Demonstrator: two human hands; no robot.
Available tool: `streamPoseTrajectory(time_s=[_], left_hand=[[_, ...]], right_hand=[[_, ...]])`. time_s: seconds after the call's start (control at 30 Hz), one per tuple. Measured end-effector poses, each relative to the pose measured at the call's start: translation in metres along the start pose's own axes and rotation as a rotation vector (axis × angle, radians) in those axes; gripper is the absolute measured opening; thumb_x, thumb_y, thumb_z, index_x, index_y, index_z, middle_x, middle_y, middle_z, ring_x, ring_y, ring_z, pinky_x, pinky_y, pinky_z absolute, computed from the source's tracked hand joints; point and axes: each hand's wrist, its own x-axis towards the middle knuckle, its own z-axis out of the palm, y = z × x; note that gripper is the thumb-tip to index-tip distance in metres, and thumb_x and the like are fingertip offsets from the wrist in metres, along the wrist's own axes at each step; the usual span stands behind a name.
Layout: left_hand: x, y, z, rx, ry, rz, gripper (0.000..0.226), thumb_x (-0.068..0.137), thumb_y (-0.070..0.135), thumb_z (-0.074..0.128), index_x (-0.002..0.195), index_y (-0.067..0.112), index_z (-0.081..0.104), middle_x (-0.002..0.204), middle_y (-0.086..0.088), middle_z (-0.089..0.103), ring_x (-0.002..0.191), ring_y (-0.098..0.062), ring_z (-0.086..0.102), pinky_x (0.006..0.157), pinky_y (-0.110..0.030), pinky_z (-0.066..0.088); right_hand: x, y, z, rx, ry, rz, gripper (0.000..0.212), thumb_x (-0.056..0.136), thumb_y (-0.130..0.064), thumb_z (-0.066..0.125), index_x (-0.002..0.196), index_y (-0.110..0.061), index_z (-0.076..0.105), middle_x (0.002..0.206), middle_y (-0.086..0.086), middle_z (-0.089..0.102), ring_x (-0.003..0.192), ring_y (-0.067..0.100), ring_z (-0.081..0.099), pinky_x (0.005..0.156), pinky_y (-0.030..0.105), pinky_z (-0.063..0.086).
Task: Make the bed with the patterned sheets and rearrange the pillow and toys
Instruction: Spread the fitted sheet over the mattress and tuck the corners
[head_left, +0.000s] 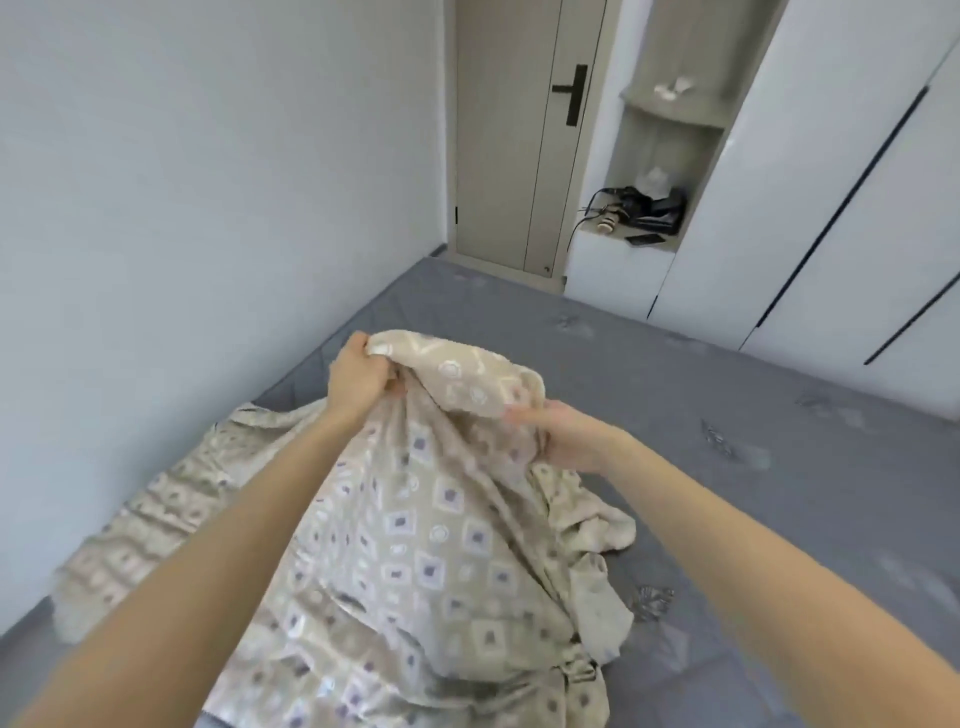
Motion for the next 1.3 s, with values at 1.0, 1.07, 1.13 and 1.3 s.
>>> streamPoseTrajectory(time_s=[1.0,1.07,1.13,1.3], left_hand=[[0.224,0.120,-0.094,0.040,-0.243,0.198,0.095,0.095,-0.005,0.045,0.144,0.036,-0.026,0.156,-0.005,0.024,0.140,-0.021,0.032,0.088,-0.028,0.042],[0.216,0.091,-0.088,0.054,-0.278,0.148,0.087,0.096,-0.002,0.045,0.149,0.036,-0.012,0.157,-0.004,0.021,0.141,-0.023,0.029,0.097,-0.034,0.038],[0.204,0.059,-0.081,0.101,-0.305,0.093,0.077,0.097,0.002,0.046,0.152,0.034,0.002,0.156,-0.003,0.023,0.141,-0.023,0.029,0.102,-0.037,0.037],[0.160,-0.026,-0.056,0.093,-0.345,-0.049,0.061,0.098,0.007,0.048,0.150,0.024,0.022,0.152,-0.007,0.030,0.134,-0.024,0.038,0.093,-0.034,0.042]], right_hand=[[0.200,-0.283,0.047,-0.564,0.508,-0.535,0.096,0.086,-0.011,0.070,0.153,-0.022,0.002,0.160,0.006,0.006,0.146,0.026,0.014,0.112,0.043,0.030],[0.202,-0.257,0.042,-0.637,0.506,-0.503,0.075,0.086,-0.012,0.070,0.148,-0.011,0.028,0.154,0.009,0.026,0.139,0.027,0.031,0.104,0.037,0.038],[0.203,-0.228,0.038,-0.660,0.446,-0.356,0.051,0.092,-0.011,0.060,0.140,-0.003,0.043,0.148,0.014,0.038,0.131,0.034,0.042,0.103,0.042,0.041],[0.206,-0.136,0.021,-0.655,0.368,-0.103,0.037,0.098,-0.009,0.048,0.134,-0.012,0.051,0.145,0.006,0.041,0.121,0.026,0.050,0.092,0.035,0.045]])
